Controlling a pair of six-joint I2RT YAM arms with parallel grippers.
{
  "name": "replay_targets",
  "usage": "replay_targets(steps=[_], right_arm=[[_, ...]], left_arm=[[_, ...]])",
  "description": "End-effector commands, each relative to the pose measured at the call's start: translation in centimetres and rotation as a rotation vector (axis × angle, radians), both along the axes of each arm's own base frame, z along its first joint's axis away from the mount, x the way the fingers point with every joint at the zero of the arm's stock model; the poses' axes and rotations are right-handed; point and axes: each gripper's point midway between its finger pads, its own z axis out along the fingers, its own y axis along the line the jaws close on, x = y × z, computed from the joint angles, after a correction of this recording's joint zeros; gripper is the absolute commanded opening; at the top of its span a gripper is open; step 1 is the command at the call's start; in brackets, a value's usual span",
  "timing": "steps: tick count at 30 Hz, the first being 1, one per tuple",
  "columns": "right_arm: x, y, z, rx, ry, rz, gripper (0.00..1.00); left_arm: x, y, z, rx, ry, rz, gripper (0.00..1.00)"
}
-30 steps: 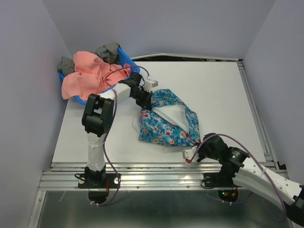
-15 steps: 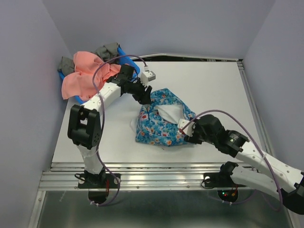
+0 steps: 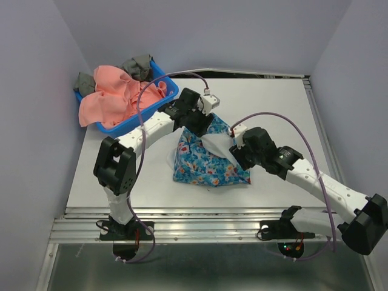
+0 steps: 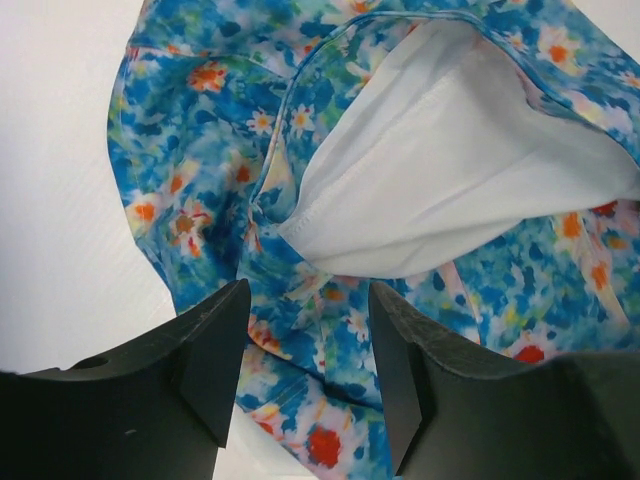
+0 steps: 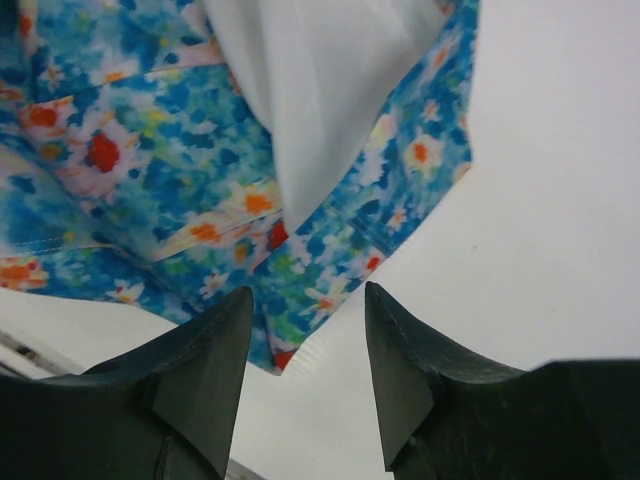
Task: Fold and stack the skirts
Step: Flatten the skirt out
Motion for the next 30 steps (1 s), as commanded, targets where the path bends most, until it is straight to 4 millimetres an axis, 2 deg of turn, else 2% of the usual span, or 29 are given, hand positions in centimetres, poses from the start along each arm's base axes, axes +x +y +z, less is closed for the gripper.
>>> replay_targets(steps=[1, 6, 8, 12, 14, 19, 22, 24, 27, 30], right_arm=[[-0.5, 1.5, 0.8, 0.107, 0.084, -0.036, 0.55], [0.4, 2.6, -1.0, 0.096, 0.145, -0.056, 0.60], [1.4, 1.7, -1.6, 0.067, 0.141, -0.105, 0.61], [4.7, -2.3, -4.4, 0.028, 0.200, -0.350, 0.56], [5.0, -2.2, -4.8, 0.046, 0.224, -0.377, 0.56], [5.5, -0.6, -4.7, 0.125, 0.262, -0.375, 0.54], [5.8, -0.7, -4.9, 0.125, 0.265, -0.408, 0.54], [6.2, -0.2, -4.3, 0.164, 0.285, -0.429, 0.54], [7.4, 1.3, -1.9, 0.232, 0.276, -0.418, 0.54], [7.7, 0.9, -2.8, 0.194, 0.285, -0.436, 0.55]], left_arm=[[1.9, 0.7, -0.1, 0.003, 0.043, 0.174, 0.62], [1.5, -0.3, -0.8, -0.033, 0.075, 0.157, 0.63], [1.5, -0.4, -0.9, -0.034, 0.081, 0.162, 0.64], [1.2, -0.8, -2.0, -0.024, 0.107, 0.166, 0.67], [1.4, -0.8, -2.2, -0.019, 0.106, 0.176, 0.66], [2.3, -0.3, -3.1, 0.025, 0.088, 0.232, 0.66], [2.7, 0.0, -3.7, 0.049, 0.085, 0.254, 0.65], [2.7, 0.0, -3.8, 0.045, 0.083, 0.259, 0.65], [2.7, -0.1, -3.6, 0.031, 0.079, 0.267, 0.65], [2.7, -0.1, -3.6, 0.019, 0.085, 0.278, 0.65]])
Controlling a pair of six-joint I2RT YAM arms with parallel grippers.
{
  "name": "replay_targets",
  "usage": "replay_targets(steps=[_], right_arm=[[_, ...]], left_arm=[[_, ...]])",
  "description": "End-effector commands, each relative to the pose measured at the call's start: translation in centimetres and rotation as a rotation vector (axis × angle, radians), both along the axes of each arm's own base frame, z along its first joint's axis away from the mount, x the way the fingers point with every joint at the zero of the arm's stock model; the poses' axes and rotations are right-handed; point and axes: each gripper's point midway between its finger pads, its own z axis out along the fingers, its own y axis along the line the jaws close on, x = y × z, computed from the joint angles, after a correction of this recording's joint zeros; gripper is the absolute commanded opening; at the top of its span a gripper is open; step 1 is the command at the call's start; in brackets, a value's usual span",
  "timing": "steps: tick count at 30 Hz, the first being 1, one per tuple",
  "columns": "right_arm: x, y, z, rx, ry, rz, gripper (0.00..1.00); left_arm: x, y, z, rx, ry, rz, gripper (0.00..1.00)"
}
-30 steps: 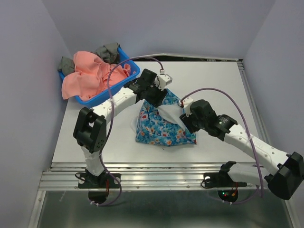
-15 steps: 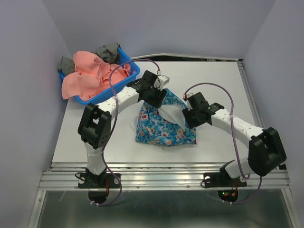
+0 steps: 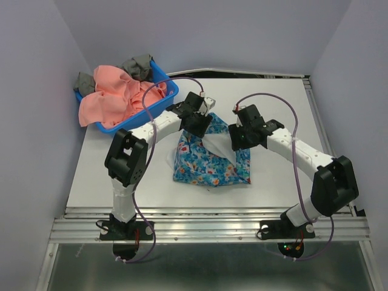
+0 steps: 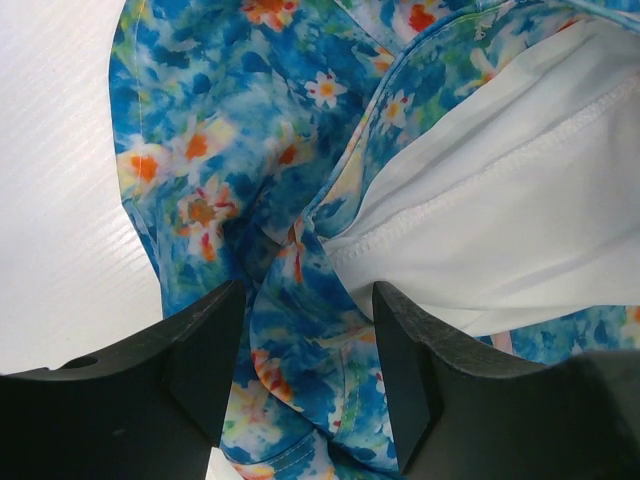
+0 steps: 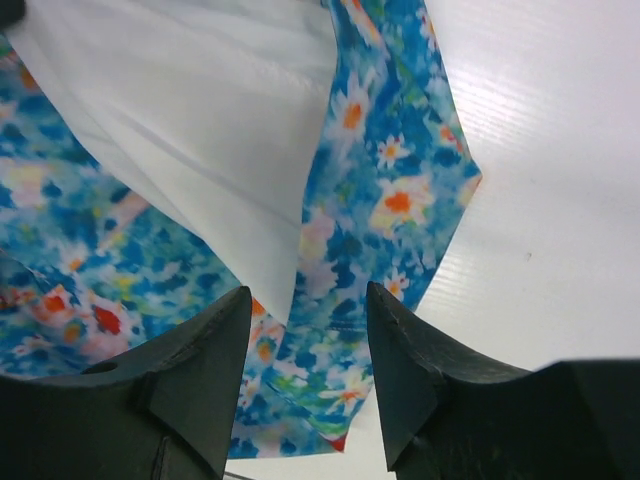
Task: Fold and stack the skirts
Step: Flatten the skirt out
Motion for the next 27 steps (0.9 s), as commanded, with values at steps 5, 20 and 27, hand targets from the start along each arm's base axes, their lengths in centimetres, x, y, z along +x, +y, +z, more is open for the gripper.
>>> replay_targets(steps=[5, 20, 27], right_arm=[[1.2, -0.1, -1.6, -0.042, 0.030, -0.020, 0.56], [0.4, -6.1, -2.6, -0.289, 0.073, -0.044, 0.24], [-2.4, -12.0, -4.9, -0.402, 0.195, -0.055, 0.06]], left_arm=[[1.0, -1.1, 2.8, -0.059, -0.059, 0.027, 0.66], [2.0, 4.0, -1.3, 0.272, -0.072, 0.103, 0.51], [4.0, 6.5, 2.2, 0.297, -0.139, 0.094, 0.34]])
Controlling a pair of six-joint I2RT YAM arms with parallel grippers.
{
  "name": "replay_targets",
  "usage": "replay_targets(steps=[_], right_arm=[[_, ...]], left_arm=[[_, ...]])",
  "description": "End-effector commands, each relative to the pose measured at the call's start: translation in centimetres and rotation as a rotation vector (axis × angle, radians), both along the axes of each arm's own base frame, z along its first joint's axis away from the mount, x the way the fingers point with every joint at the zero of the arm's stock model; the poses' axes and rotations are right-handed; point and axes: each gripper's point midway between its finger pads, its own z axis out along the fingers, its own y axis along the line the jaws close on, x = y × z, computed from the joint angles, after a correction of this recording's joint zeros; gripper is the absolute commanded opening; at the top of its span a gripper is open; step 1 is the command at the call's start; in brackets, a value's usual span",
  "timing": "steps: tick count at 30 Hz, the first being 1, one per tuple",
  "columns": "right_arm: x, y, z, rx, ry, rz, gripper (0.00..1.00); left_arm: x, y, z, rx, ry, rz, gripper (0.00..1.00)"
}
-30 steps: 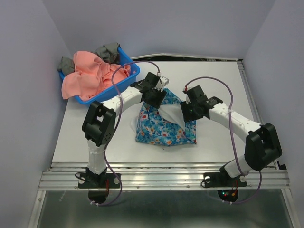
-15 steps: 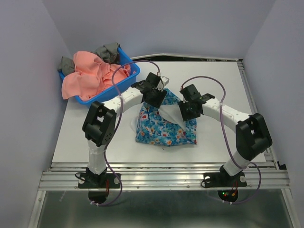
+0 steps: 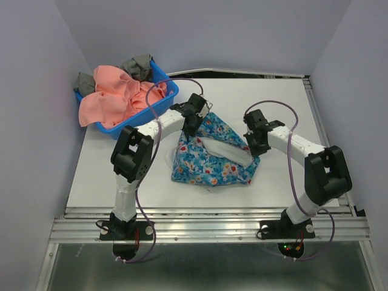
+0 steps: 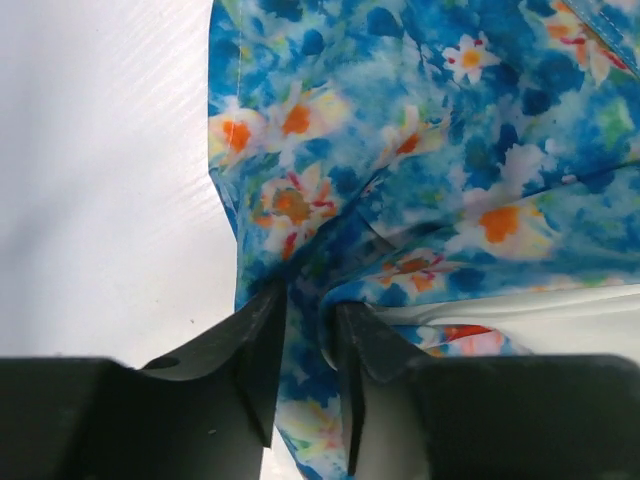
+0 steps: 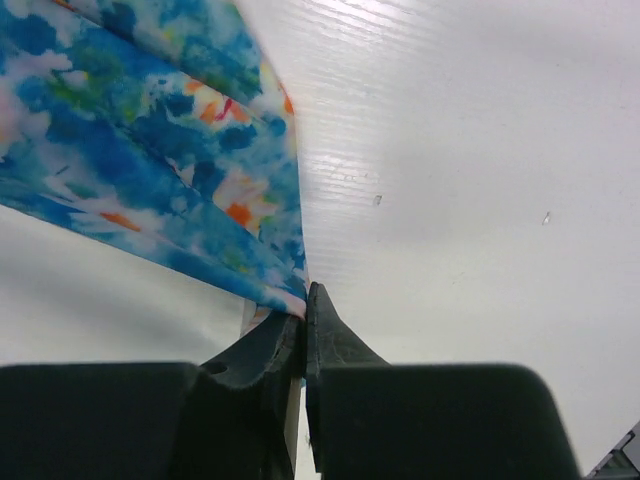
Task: Fold and stack the skirts
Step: Flatten the skirt out
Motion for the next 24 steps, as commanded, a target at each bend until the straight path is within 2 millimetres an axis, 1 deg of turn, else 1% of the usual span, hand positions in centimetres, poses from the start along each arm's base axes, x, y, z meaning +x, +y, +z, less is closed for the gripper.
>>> replay_targets(steps=[1, 3, 4, 5, 6, 8, 9, 10, 11, 12, 13, 14, 15, 16, 17, 18, 19, 21, 22, 23, 24], right_arm=[[-2.0, -4.1, 0.2, -0.105, 0.058, 0.012, 0.05], [-2.0, -5.2, 0.4, -0.115, 0.055, 0.001, 0.06], [-1.9, -5.6, 0.6, -0.119, 0.056, 0.010, 0.06], [-1.8, -6.3, 0.8, -0.117, 0.052, 0.000, 0.02], [-1.6, -6.5, 1.0, -0.116, 0.049, 0.012, 0.01], [-1.1, -6.5, 1.6, -0.107, 0.035, 0.024, 0.01], [-0.4, -6.8, 2.4, -0.106, 0.011, 0.023, 0.01], [0.3, -7.3, 3.4, -0.119, -0.013, 0.039, 0.01], [1.0, -7.8, 4.3, -0.127, -0.039, 0.041, 0.01], [2.8, -8.2, 6.6, -0.127, -0.104, 0.046, 0.01], [3.8, -9.6, 7.9, -0.131, -0.134, 0.013, 0.01], [4.8, -10.3, 9.1, -0.136, -0.166, 0.004, 0.01], [6.4, -11.1, 11.8, -0.150, -0.231, 0.015, 0.01], [7.1, -12.7, 12.9, -0.166, -0.251, -0.011, 0.01], [7.7, -13.5, 14.0, -0.175, -0.277, -0.019, 0.01], [8.1, -14.2, 14.9, -0.189, -0.293, -0.008, 0.01], [8.5, -15.5, 16.2, -0.203, -0.318, -0.025, 0.01], [8.4, -16.4, 16.9, -0.229, -0.321, 0.007, 0.01], [7.8, -16.4, 16.8, -0.238, -0.316, 0.024, 0.01], [7.4, -16.4, 16.6, -0.247, -0.304, 0.043, 0.01], [7.0, -16.9, 16.4, -0.264, -0.293, 0.057, 0.01]], left_arm=[[2.3, 3.0, 4.6, 0.052, -0.082, 0.002, 0.25], [2.7, 3.8, 4.8, 0.061, -0.070, 0.001, 0.18], [3.0, 4.1, 5.0, 0.066, -0.062, -0.021, 0.09], [3.5, 5.0, 5.3, 0.064, -0.063, -0.010, 0.04], [3.9, 5.3, 5.9, 0.058, -0.068, -0.017, 0.00], [4.2, 5.1, 6.7, 0.033, -0.065, -0.057, 0.00], [4.6, 5.4, 7.4, 0.034, -0.079, -0.083, 0.00], [5.2, 5.1, 9.7, 0.008, -0.124, -0.106, 0.00], [5.5, 4.8, 11.0, -0.021, -0.146, -0.141, 0.00], [5.7, 4.4, 12.6, -0.043, -0.181, -0.198, 0.00], [6.2, 4.8, 15.9, -0.080, -0.236, -0.233, 0.00], [5.8, 3.7, 17.7, -0.165, -0.248, -0.323, 0.00], [5.8, 3.7, 20.9, -0.203, -0.296, -0.362, 0.00], [4.8, 3.1, 22.9, -0.319, -0.293, -0.473, 0.00], [4.5, 3.4, 24.3, -0.352, -0.304, -0.498, 0.00], [4.3, 3.5, 27.4, -0.390, -0.359, -0.531, 0.00], [3.1, 4.2, 27.5, -0.431, -0.320, -0.602, 0.00], [2.9, 5.3, 28.6, -0.447, -0.331, -0.596, 0.00], [2.4, 6.5, 28.6, -0.461, -0.314, -0.598, 0.00], [2.3, 7.1, 28.3, -0.455, -0.303, -0.591, 0.00], [1.7, 7.8, 27.4, -0.449, -0.262, -0.578, 0.00]])
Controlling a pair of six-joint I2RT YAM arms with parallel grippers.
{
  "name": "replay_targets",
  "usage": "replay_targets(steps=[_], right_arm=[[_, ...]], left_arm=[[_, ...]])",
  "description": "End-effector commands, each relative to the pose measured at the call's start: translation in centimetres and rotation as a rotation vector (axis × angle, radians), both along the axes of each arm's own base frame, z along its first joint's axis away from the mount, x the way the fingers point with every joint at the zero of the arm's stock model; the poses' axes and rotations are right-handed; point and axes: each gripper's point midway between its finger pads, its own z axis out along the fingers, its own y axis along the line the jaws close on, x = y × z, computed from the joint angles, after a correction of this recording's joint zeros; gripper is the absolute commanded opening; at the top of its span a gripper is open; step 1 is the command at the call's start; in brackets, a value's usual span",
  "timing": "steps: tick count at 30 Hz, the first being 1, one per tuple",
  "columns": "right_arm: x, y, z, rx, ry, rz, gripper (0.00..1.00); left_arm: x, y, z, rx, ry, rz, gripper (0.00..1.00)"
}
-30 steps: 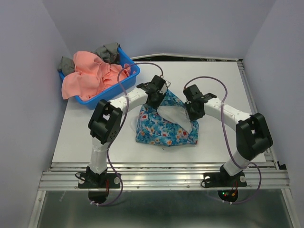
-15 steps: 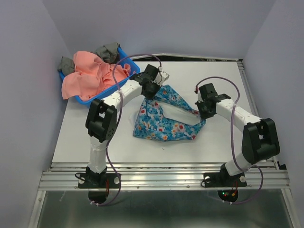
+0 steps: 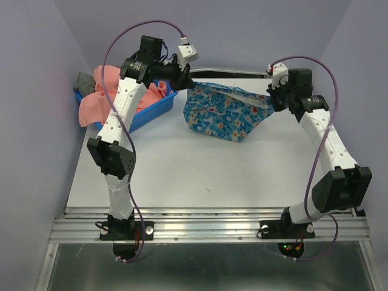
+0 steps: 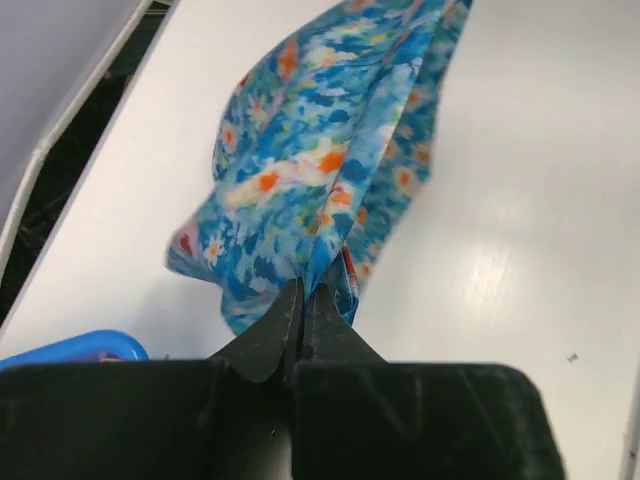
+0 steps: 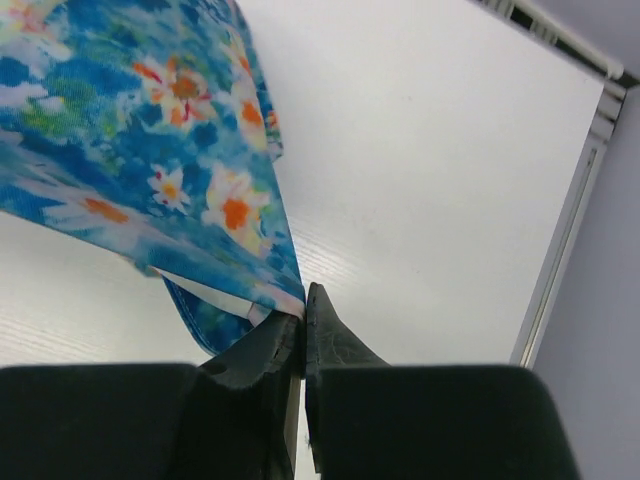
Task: Fold and stack the skirts
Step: Flatten the skirt out
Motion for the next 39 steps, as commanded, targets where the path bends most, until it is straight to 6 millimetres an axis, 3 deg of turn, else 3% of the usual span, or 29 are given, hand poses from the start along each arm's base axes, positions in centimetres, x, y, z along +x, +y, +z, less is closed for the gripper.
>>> replay_targets(steps=[1, 2, 6, 10, 13, 17, 19, 23, 25, 26, 28, 29, 32, 36, 37, 39], right_arm=[[-5.5, -11.1, -2.4, -0.332, 0.185, -0.218, 0.01], [-6.4, -11.6, -3.7, -0.339, 0.221, -0.223, 0.01], [-7.6, -11.6, -5.5, -0.312, 0.261, -0.241, 0.01], [-8.9, -10.5, -7.2, -0.293, 0.362, -0.140, 0.01], [-10.9, -10.8, -10.1, -0.354, 0.503, -0.066, 0.01], [-9.7, -10.9, -10.6, -0.337, 0.452, -0.102, 0.01], [-10.0, -10.3, -11.1, -0.287, 0.472, -0.124, 0.01], [-12.7, -10.3, -13.9, -0.320, 0.606, -0.116, 0.01], [-13.6, -10.8, -14.3, -0.367, 0.617, -0.087, 0.01], [-14.9, -10.7, -15.2, -0.371, 0.643, -0.068, 0.05], [-15.6, -10.0, -14.9, -0.352, 0.612, -0.049, 0.15], [-16.1, -9.6, -15.2, -0.331, 0.615, -0.040, 0.30], [-17.8, -9.0, -16.5, -0.319, 0.671, -0.032, 0.37], [-18.4, -9.0, -16.9, -0.319, 0.682, -0.042, 0.19], [-18.0, -8.8, -16.6, -0.300, 0.662, -0.045, 0.03], [-17.3, -8.7, -15.9, -0.291, 0.635, -0.064, 0.01]], left_arm=[[-0.7, 10.6, 0.0, 0.123, 0.034, 0.156, 0.00], [-0.8, 11.4, -0.8, 0.151, 0.044, 0.163, 0.00], [-3.3, 13.4, -6.2, 0.293, 0.130, 0.137, 0.00], [-7.9, 15.5, -14.0, 0.484, 0.263, 0.064, 0.00], [-9.7, 17.5, -17.2, 0.603, 0.295, 0.018, 0.00], [-9.1, 18.3, -19.0, 0.646, 0.348, 0.055, 0.00], [-8.4, 17.3, -19.7, 0.626, 0.373, 0.074, 0.00], [-8.6, 14.7, -20.7, 0.607, 0.397, 0.130, 0.00], [-9.5, 15.6, -22.5, 0.688, 0.409, 0.135, 0.00], [-9.7, 16.0, -22.9, 0.712, 0.403, 0.129, 0.01], [-10.3, 17.1, -24.1, 0.763, 0.398, 0.154, 0.05], [-10.4, 17.2, -24.4, 0.770, 0.397, 0.152, 0.12], [-10.5, 17.1, -25.0, 0.779, 0.394, 0.164, 0.32], [-10.8, 17.1, -25.9, 0.793, 0.399, 0.187, 0.45], [-10.9, 17.1, -25.9, 0.790, 0.396, 0.193, 0.46], [-11.0, 16.9, -25.6, 0.779, 0.389, 0.189, 0.40]])
